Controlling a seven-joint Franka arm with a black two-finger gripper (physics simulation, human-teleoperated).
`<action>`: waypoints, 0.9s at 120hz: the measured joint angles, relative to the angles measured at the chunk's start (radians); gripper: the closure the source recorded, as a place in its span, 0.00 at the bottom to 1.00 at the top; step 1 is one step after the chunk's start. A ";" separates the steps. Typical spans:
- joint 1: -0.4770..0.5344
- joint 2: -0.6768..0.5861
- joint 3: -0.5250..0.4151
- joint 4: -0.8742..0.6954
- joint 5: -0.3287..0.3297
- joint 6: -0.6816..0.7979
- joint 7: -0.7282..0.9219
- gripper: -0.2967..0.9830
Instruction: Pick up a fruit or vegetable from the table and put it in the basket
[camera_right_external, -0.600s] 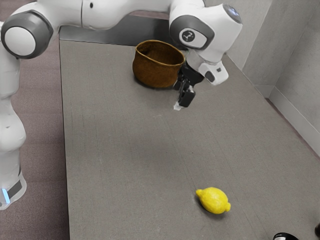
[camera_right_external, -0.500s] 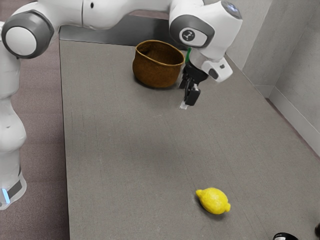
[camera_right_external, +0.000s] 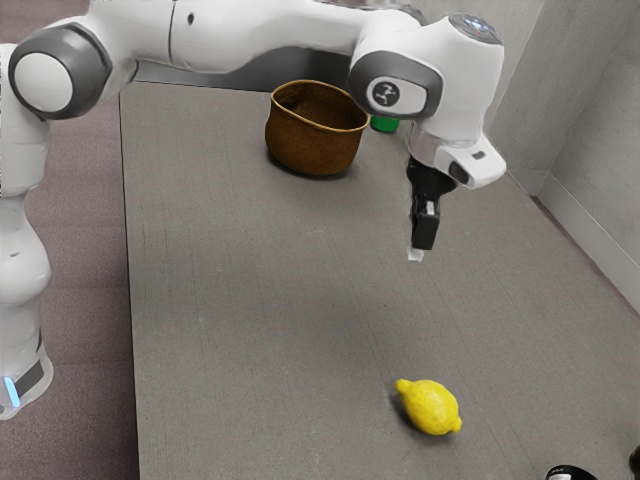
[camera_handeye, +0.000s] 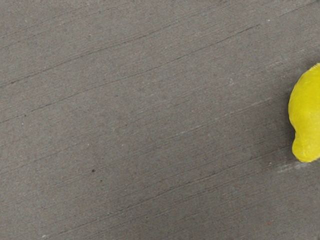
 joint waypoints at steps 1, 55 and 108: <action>0.001 0.005 -0.005 -0.002 -0.003 0.003 0.002 0.23; -0.004 0.070 -0.164 -0.201 -0.049 0.231 0.061 0.23; 0.022 0.010 -0.257 -0.227 -0.025 0.258 0.035 0.23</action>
